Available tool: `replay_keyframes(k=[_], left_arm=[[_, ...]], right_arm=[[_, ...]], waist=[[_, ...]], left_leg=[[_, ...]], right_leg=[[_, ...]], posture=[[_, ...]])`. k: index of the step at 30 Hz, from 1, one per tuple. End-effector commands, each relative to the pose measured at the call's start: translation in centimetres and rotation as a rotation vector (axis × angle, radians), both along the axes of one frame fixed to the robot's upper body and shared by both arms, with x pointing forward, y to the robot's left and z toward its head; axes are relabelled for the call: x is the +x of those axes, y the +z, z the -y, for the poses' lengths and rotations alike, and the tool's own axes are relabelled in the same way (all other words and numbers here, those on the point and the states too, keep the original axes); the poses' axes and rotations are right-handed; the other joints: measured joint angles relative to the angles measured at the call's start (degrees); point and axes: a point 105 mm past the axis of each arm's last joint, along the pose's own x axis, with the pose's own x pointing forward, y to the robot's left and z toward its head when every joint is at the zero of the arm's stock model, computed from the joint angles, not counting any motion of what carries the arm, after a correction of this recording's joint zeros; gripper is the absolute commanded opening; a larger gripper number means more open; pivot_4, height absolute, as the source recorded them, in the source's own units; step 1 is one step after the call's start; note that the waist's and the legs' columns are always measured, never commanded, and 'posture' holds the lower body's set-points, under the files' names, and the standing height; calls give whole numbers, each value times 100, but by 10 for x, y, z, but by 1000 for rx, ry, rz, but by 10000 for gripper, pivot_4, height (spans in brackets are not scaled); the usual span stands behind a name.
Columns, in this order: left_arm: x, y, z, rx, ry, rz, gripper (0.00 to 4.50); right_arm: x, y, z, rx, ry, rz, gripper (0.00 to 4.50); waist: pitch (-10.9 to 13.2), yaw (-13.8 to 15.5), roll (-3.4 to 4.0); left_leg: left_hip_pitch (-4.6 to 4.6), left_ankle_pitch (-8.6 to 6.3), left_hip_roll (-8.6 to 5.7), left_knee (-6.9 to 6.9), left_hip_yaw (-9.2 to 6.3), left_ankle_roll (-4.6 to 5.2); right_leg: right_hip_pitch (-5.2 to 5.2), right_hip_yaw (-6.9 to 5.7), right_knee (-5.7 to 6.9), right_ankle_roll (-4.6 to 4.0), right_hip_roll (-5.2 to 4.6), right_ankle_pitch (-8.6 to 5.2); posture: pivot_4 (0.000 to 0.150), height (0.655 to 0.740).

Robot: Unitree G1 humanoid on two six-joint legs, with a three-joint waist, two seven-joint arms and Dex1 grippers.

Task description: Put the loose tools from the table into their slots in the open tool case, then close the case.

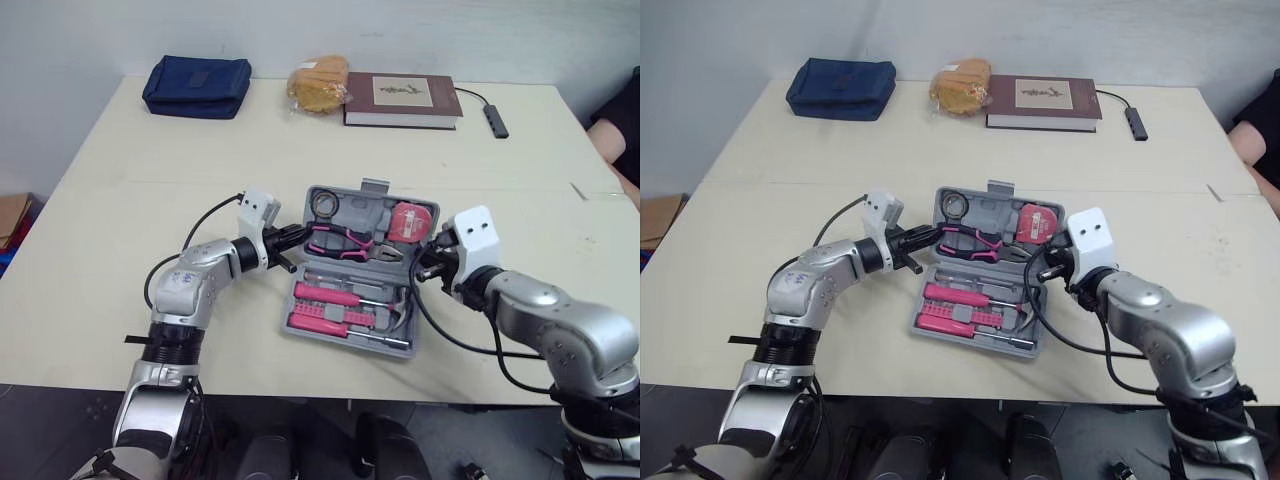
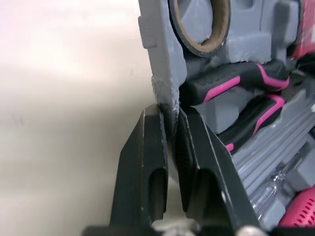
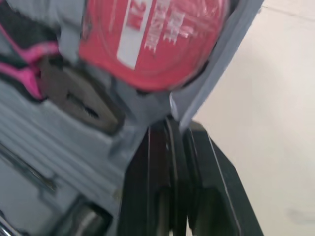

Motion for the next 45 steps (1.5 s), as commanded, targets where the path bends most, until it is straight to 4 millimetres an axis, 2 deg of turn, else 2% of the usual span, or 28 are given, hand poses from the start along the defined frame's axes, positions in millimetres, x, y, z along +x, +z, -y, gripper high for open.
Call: replay_keyframes(k=[1, 4, 7, 10, 17, 20, 22, 23, 25, 27, 28, 29, 30, 34, 36, 37, 38, 39, 41, 43, 45], left_arm=[[-1, 29, -11, -3, 5, 230, 55], [-3, 23, -18, 63, 12, 372, 55], [-13, 6, -26, 186, -32, 503, 55], [-15, -6, -33, 227, -28, 541, 55], [-24, -25, -41, 340, -90, 619, 55], [-31, -27, -46, 336, -131, 638, 11219], [-37, -30, -50, 359, -163, 637, 20962], [-35, -28, -58, 355, -128, 627, 25468], [-36, -26, -79, 381, -81, 609, 35775], [-39, -31, -96, 409, -81, 544, 44176], [-41, -31, -104, 391, -74, 504, 45000], [-40, -31, -113, 385, -58, 465, 45000], [-40, -31, -119, 376, -51, 430, 45000], [-35, -27, -121, 341, -58, 373, 45000], [-24, -15, -106, 256, -72, 359, 45000], [-20, -9, -98, 216, -84, 353, 45000], [-17, -6, -93, 193, -91, 349, 45000], [-15, -5, -86, 181, -111, 334, 42427], [-12, -4, -77, 167, -138, 304, 36750], [-5, 0, -58, 179, -190, 282, 27701], [10, 5, -33, 209, -237, 271, 18175]], right_arm=[[6, 6, 20, -141, -57, 140, 0], [3, -7, 30, -306, -59, 262, 0], [-2, -20, 48, -539, -113, 386, 0], [-11, -33, 45, -681, -40, 468, 0], [-26, -65, 45, -866, 42, 557, 0], [-34, -60, 46, -887, 42, 640, 0], [-40, -61, 48, -886, 56, 643, 8158], [-44, -62, 51, -902, 58, 639, 11363], [-54, -59, 60, -942, 50, 657, 22113], [-63, -60, 70, -950, 48, 631, 31432], [-69, -59, 75, -949, 48, 622, 36326], [-77, -59, 79, -941, 52, 609, 43132], [-84, -57, 81, -930, 65, 609, 44792], [-99, -53, 81, -832, 104, 563, 44792], [-108, -49, 76, -551, 87, 442, 44792], [-112, -47, 72, -424, 90, 389, 40947], [-114, -46, 68, -343, 100, 354, 39813], [-116, -45, 67, -305, 103, 328, 36916], [-118, -46, 64, -253, 122, 276, 27186], [-126, -50, 49, -191, 203, 214, 16822], [-135, -59, 28, -138, 302, 123, 6431]], waist=[[2, 6, -2], [1, 23, -2], [1, 33, -2], [1, 33, -2], [-1, 24, -1], [-7, 20, 8], [-7, 41, 7], [-7, 55, 7], [-6, 83, 6], [-6, 36, 5], [-6, 21, 5], [-6, 18, 6], [-7, 22, 8], [-5, 27, 3], [3, 47, 6], [3, 49, 5], [4, 48, 3], [4, 36, 2], [3, 17, 1], [3, 14, 1], [6, 52, -5]], left_leg=[[-1, 2, 1, 1, 0, 3], [-1, 6, -1, 5, -4, 10], [0, 6, -3, 5, -6, 11], [2, 6, -4, 9, -8, 11], [15, 8, -1, 12, -16, 14], [20, 8, 0, 10, -18, 14], [20, 8, 0, 10, -17, 14], [18, 9, -1, 13, -27, 17], [9, 11, -5, 24, -44, 28], [6, 10, -5, 26, -49, 28], [7, 8, -2, 24, -49, 26], [12, 8, -1, 22, -47, 25], [17, 8, -1, 19, -45, 25], [21, 7, -2, 14, -46, 25], [34, 5, -3, 14, -44, 30], [49, 4, -2, 14, -62, 32], [54, 4, 0, 13, -72, 31], [56, 3, 1, 14, -79, 31], [60, 2, 0, 14, -77, 33], [73, -3, 0, 8, -58, 31], [73, -3, 0, 7, -57, 32]], right_leg=[[0, -2, 0, 1, 0, 1], [3, -7, 0, 4, -5, 4], [6, -11, -2, 4, -9, 5], [13, -12, -5, 6, -13, 6], [30, -19, -6, 6, -13, 10], [35, -20, -7, 6, -13, 9], [35, -20, -7, 6, -13, 9], [41, -28, -10, 6, -15, 9], [54, -32, -21, 13, -19, 13], [53, -28, -25, 14, -19, 15], [54, -29, -25, 14, -18, 15], [54, -30, -22, 13, -16, 15], [56, -31, -22, 13, -16, 14], [64, -31, -29, 13, -15, 14], [79, -29, -32, 16, -15, 16], [109, -29, -42, 16, -16, 16], [119, -26, -46, 15, -15, 15], [127, -20, -48, 15, -15, 15], [129, -15, -48, 15, -16, 15], [128, -19, -45, 14, -15, 15], [127, -27, -44, 14, -11, 15]], posture=[[1500, 7400], [1500, 7400], [1500, 7400], [1500, 7400], [1500, 7400], [1500, 7400], [1500, 7400], [1500, 7400], [1500, 7400], [1500, 7400], [1500, 7400], [1500, 7400], [1500, 7400], [1500, 7400], [1500, 7400], [1500, 7400], [1500, 7400], [1500, 7400], [1500, 7400], [1500, 7400], [1500, 7400]])
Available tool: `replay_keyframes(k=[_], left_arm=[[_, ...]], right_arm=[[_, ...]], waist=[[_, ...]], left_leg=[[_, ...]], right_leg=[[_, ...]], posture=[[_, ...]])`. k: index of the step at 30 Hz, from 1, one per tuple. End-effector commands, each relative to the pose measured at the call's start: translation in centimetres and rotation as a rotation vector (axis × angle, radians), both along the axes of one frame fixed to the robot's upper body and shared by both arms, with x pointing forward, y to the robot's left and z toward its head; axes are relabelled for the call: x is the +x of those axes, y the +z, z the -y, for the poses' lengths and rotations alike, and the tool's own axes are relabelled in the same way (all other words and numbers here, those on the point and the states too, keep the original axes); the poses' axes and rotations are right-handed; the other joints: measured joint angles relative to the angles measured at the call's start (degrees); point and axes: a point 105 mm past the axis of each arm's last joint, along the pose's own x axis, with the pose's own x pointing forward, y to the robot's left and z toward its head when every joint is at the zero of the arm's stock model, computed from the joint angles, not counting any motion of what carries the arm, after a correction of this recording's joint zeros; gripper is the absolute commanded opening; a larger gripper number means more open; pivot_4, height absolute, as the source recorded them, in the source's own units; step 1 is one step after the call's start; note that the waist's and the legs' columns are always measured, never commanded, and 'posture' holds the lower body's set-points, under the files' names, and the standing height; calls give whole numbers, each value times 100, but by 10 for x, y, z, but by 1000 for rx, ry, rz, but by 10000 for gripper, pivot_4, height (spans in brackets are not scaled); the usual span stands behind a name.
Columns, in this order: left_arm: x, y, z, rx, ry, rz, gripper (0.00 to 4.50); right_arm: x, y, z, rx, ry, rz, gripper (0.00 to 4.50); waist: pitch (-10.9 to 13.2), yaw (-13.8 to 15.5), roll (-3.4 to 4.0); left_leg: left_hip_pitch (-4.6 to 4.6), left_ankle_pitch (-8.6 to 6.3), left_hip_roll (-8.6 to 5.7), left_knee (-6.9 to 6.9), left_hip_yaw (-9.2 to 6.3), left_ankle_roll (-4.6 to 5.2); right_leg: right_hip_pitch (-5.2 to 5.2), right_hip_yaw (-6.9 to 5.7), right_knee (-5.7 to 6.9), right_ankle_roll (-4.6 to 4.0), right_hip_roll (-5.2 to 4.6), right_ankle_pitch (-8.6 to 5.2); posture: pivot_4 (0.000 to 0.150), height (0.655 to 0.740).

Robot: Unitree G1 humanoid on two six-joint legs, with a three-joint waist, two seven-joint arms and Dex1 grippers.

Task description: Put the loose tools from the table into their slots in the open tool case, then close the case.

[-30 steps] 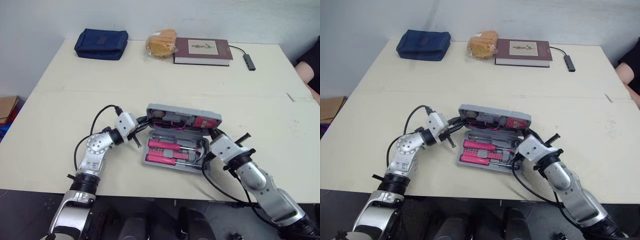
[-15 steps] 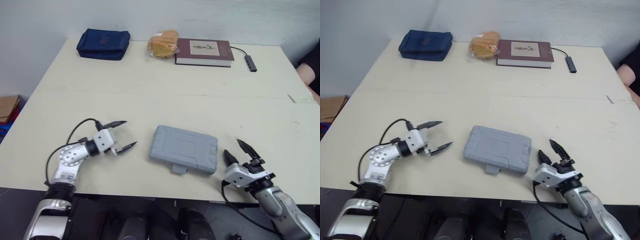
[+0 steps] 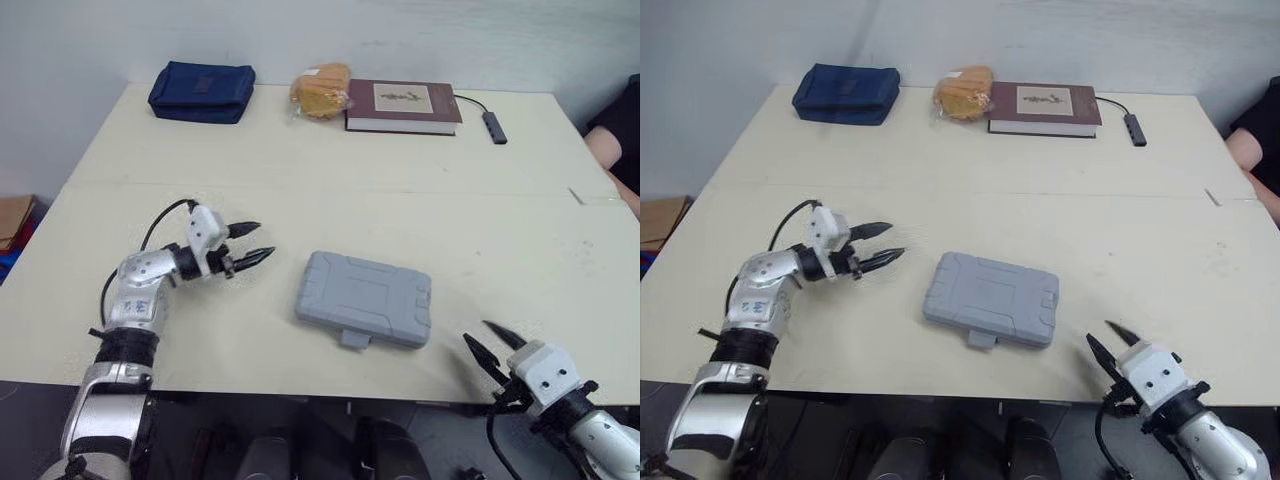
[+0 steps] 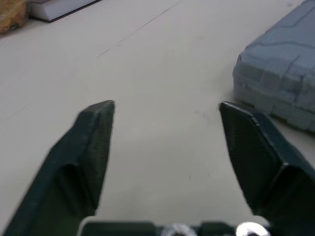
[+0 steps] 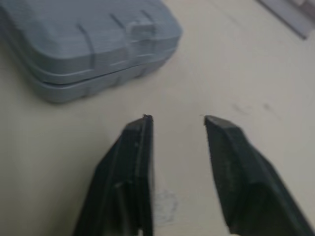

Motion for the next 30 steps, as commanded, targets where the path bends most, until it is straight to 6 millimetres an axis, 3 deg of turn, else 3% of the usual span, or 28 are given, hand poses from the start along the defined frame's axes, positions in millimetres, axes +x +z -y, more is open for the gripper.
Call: replay_keyframes(k=[1, 3, 4, 6, 8, 12, 16, 20, 23, 30], left_arm=[[18, 14, 32, 56, -55, 23, 14179], [26, 17, 46, 84, -70, 31, 3230], [29, 18, 60, 106, -107, 32, 201], [37, 25, 81, 159, -111, 89, 201], [43, 29, 90, 130, -98, 74, 201], [38, 5, 106, 311, -192, 48, 201], [40, 13, 111, 283, -192, 55, 201], [27, 2, 116, 373, -325, 36, 201], [21, 1, 116, 345, -373, 4, 201], [-6, -23, 99, 365, -557, -68, 201]], right_arm=[[-13, -1, -36, 85, 159, -109, 2228], [-15, -5, -45, 88, 204, -150, 0], [-19, -10, -52, 77, 253, -191, 0], [-25, -21, -60, 104, 296, -295, 0], [-29, -24, -66, 114, 335, -345, 0], [-7, -30, -66, 68, 298, -297, 0], [-2, -36, -62, 16, 296, -292, 0], [4, -45, -48, -19, 261, -313, 0], [12, -47, -36, -54, 244, -316, 0], [38, -39, -15, -159, 249, -271, 0]], waist=[[3, 51, -10], [3, 47, -10], [3, 46, -12], [5, 44, -23], [7, 46, -26], [13, -24, -38], [12, 15, -41], [14, 22, -54], [14, 13, -58], [12, 2, -61]], left_leg=[[-2, 1, -1, 2, 1, 1], [-5, 1, -4, 10, 2, 4], [-5, -1, -4, 10, 5, 7], [-7, -4, -5, 10, 12, 11], [-10, -7, -7, 10, 13, 17], [-9, -9, -3, 7, 29, 18], [-4, -9, -5, 15, 29, 18], [-9, -9, -5, 22, 25, 18], [-9, -9, -6, 29, 26, 19], [-6, -12, -6, 41, 27, 24]], right_leg=[[0, -8, 1, 0, 2, 0], [-2, -11, 2, 3, 4, 2], [-2, -9, 1, 3, 4, 2], [-4, -10, -4, 7, 4, 4], [-5, -10, -10, 10, 3, 5], [-10, -9, -16, 13, 6, 8], [-9, -6, -4, 13, 0, 8], [-9, -10, -4, 14, 0, 9], [-7, -7, -4, 16, 0, 11], [-1, -4, -2, 17, -5, 18]], posture=[[1500, 7400], [1500, 7400], [1500, 7400], [1500, 7400], [1500, 7400], [1500, 7400], [1500, 7400], [1500, 7400], [1500, 7400], [1500, 7400]])
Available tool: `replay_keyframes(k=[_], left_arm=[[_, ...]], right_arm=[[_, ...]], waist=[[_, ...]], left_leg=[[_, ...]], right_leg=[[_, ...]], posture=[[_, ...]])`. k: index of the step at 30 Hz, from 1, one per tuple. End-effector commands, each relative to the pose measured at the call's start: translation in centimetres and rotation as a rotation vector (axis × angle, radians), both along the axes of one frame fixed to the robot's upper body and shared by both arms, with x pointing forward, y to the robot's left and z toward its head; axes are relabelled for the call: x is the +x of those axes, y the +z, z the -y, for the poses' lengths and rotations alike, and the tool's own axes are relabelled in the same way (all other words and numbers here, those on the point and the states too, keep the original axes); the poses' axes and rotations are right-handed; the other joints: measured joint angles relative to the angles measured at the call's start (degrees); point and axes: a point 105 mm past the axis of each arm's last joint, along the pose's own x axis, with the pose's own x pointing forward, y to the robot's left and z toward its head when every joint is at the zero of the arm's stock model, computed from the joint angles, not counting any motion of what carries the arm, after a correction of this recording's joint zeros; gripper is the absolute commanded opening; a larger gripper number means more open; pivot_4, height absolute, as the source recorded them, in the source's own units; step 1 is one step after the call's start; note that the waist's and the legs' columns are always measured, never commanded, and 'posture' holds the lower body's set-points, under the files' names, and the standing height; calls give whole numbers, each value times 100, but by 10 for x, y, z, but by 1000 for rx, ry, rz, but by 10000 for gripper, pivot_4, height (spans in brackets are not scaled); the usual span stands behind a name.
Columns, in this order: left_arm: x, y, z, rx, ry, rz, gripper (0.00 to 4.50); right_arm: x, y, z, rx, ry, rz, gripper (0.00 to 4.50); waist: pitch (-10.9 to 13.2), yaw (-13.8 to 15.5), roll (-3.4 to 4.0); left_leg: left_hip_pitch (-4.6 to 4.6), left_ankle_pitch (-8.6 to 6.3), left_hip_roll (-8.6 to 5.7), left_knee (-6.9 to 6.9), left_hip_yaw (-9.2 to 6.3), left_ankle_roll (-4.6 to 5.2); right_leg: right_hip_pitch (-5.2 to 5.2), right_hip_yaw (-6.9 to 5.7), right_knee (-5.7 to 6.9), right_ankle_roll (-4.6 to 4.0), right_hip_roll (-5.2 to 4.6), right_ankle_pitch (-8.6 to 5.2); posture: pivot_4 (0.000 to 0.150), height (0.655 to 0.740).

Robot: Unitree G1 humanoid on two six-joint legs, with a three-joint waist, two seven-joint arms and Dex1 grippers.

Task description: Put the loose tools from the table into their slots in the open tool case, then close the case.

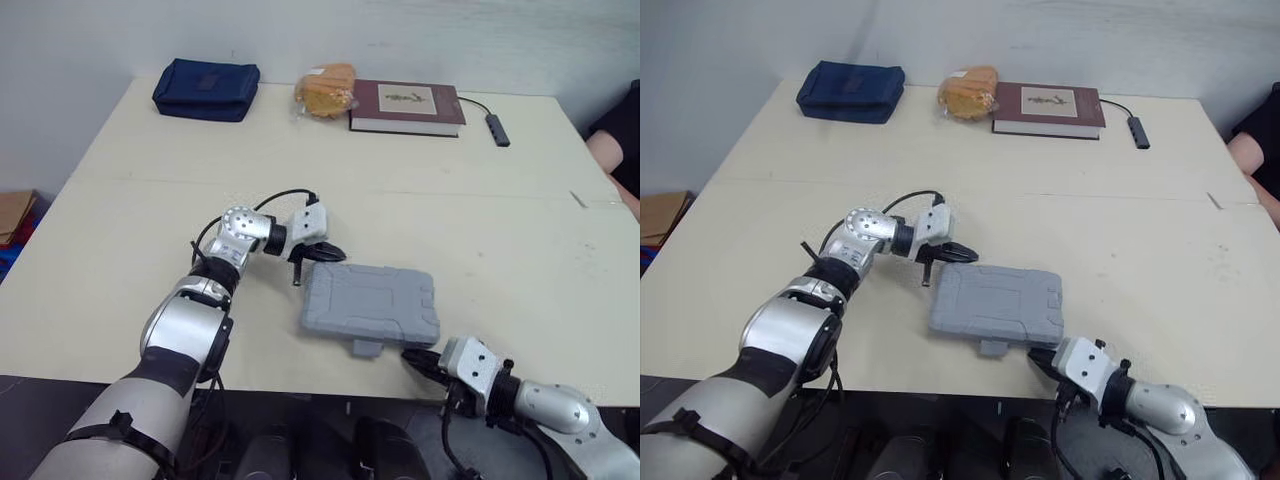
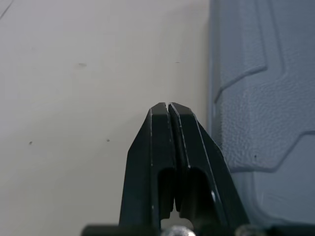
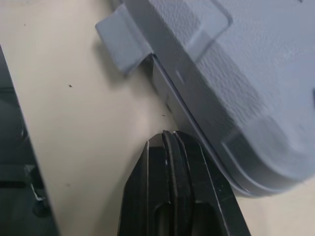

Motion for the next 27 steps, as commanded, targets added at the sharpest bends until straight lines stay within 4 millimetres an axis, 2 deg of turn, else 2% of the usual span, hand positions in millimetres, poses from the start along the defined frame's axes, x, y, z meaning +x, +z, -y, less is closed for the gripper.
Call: replay_keyframes(k=[1, 8, 12, 16, 18, 20, 23, 27], left_arm=[[-13, -5, -6, -1, -87, -13, 201], [-24, -15, -21, -23, -89, -16, 201], [-29, -17, -28, -88, -12, -21, 201], [-34, -11, -37, -129, 38, -32, 201], [-28, 0, -53, -122, 86, 1, 201], [-27, 22, -57, -188, 82, 6, 201], [-40, 44, -42, -221, -25, -1, 201], [-58, 48, -19, -198, -145, 8, 201]], right_arm=[[16, -14, 40, -117, -128, -36, 0], [46, -5, 37, -121, -79, 28, 0], [66, 6, 32, -113, -70, 68, 0], [72, 7, 39, -119, -96, 78, 0], [68, 11, 48, -127, -120, 97, 0], [57, 18, 51, -107, -116, 123, 0], [42, 30, 53, -42, -135, 178, 0], [22, 31, 53, -47, -115, 179, 0]], waist=[[0, -1, 0], [-1, -5, -2], [-1, -25, -2], [-1, -16, -2], [-1, 1, -2], [-1, 21, -2], [-1, 104, -1], [0, 123, 4]], left_leg=[[0, 0, 0, 1, 0, 0], [-3, 1, 0, 10, -4, 3], [0, 1, 2, 9, -4, 3], [-2, 2, 4, 10, -5, 2], [-2, 2, 4, 13, -6, 2], [-3, 2, 3, 13, -8, 1], [-23, 2, 0, 14, -26, 2], [-25, 3, -9, 15, -15, 6]], right_leg=[[0, 0, 0, 0, 0, 0], [3, -1, 1, -1, -6, 7], [3, 3, 2, -2, -8, 8], [2, 3, 4, -2, -7, 8], [4, 2, 4, -2, -7, 8], [3, 2, 5, -2, -8, 8], [3, 0, -10, -2, -9, 8], [4, -2, -23, 16, -3, 19]], posture=[[1500, 7400], [1500, 7400], [1500, 7400], [1500, 7400], [1500, 7400], [1500, 7400], [1500, 7400], [1500, 7400]])
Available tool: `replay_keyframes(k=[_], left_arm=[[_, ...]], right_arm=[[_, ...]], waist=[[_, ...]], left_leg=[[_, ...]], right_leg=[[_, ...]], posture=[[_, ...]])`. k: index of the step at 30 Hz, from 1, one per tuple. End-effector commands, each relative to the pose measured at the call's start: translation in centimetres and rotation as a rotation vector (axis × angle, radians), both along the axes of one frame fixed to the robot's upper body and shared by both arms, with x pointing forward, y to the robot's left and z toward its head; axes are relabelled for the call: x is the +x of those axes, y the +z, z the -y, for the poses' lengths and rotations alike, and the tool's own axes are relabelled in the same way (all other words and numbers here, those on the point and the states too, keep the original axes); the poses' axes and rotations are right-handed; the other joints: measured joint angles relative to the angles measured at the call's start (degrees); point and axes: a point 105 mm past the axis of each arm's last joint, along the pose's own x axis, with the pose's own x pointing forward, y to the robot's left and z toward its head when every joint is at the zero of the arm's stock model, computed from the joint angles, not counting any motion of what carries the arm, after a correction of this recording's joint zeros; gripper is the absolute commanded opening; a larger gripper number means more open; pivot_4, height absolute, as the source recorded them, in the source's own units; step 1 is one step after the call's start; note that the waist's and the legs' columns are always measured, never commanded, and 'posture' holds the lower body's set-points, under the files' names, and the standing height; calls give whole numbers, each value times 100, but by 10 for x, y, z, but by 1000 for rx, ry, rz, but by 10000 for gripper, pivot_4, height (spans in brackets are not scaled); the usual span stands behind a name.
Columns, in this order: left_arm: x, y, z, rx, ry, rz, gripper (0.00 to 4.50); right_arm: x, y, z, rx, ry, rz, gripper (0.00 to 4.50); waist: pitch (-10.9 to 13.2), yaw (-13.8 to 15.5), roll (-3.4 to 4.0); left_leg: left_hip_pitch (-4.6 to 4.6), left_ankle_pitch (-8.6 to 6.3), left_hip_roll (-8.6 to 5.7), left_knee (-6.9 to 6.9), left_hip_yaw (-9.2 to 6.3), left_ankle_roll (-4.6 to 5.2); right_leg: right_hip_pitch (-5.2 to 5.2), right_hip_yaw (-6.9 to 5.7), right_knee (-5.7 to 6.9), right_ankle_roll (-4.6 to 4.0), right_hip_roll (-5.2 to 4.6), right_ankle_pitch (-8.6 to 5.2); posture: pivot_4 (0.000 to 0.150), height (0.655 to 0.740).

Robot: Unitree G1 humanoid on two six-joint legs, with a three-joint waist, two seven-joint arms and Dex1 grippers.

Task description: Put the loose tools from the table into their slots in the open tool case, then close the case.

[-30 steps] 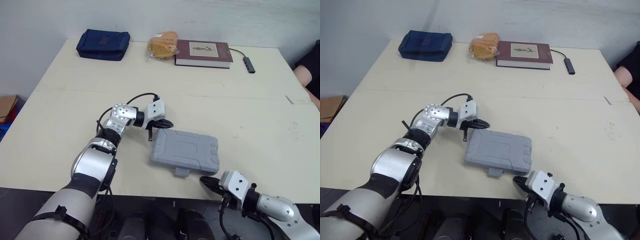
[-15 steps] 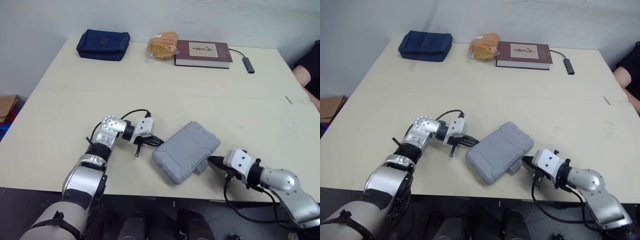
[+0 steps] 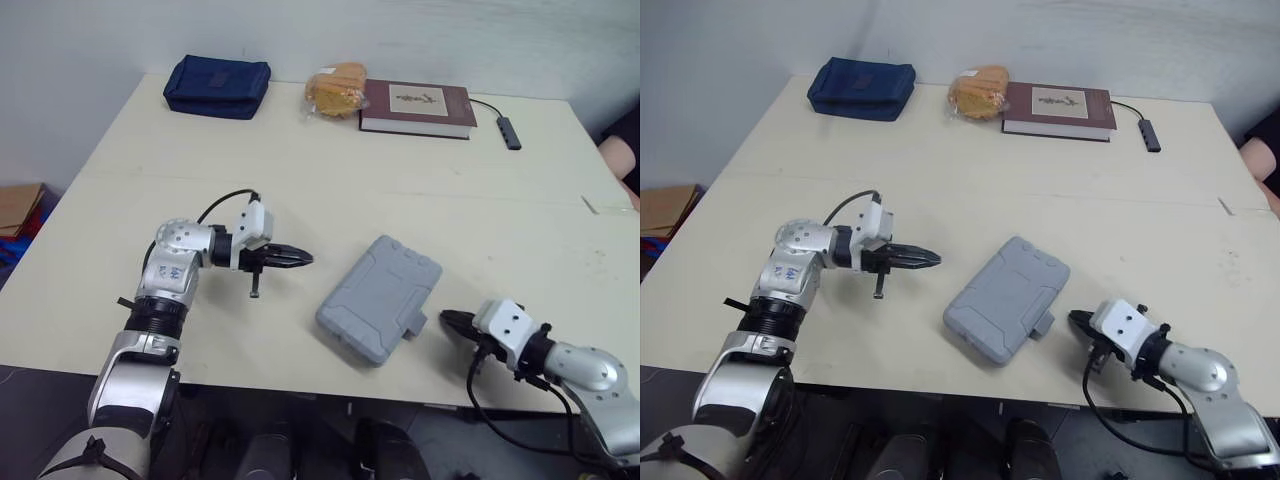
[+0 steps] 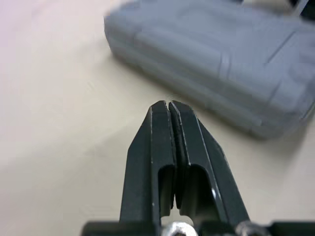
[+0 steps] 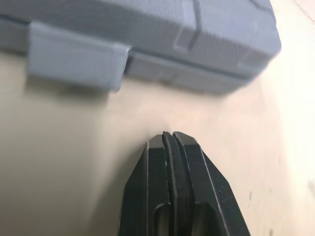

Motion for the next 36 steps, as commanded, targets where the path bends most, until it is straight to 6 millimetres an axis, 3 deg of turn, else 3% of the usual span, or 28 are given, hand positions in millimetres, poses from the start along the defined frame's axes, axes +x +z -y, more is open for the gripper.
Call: replay_keyframes(k=[1, 5, 12, 15, 21, 27, 36], left_arm=[[-16, 9, 27, -20, -109, 23, 201], [-23, 7, 75, -9, -180, 38, 201], [-25, -25, 115, 110, -184, 34, 201], [-15, -56, 104, 277, -109, 31, 201], [-18, -77, 95, 268, -85, 7, 201], [-18, -74, 102, 237, -75, 3, 201], [-20, -85, 97, 277, -105, -13, 201]], right_arm=[[-13, 15, -2, 8, 14, 52, 0], [-28, 30, -16, 45, -4, 117, 0], [-32, 29, -40, 78, 10, 95, 0], [-30, 22, -45, 54, 22, 79, 0], [-16, 16, -49, 25, -8, 100, 0], [-10, -2, -55, 30, -4, 34, 0], [12, 0, -62, 90, -44, 57, 0]], waist=[[0, -3, 1], [-1, 29, 14], [-5, -34, 21], [-6, -27, 22], [-28, -26, 37], [-63, -40, 49], [-81, -110, 50]], left_leg=[[1, 0, 1, 0, 0, 1], [4, 1, 3, -1, 2, 0], [14, 1, 6, -10, 16, -1], [13, 1, 8, -11, 14, -1], [24, 1, 5, -8, 15, 1], [32, 0, 7, -11, 13, 0], [37, 0, 7, -10, 12, 1]], right_leg=[[0, 1, 2, 0, 3, 0], [0, 5, 3, 0, 8, 0], [-2, 18, 4, 0, 14, 1], [-2, 16, 3, -1, 14, 0], [4, 23, -1, -1, 7, 0], [10, 27, -4, -5, 5, -2], [13, 55, -7, -6, 0, -2]], posture=[[1500, 7400], [1500, 7400], [1500, 7400], [1500, 7400], [1500, 7400], [1500, 7400], [1500, 7400]])
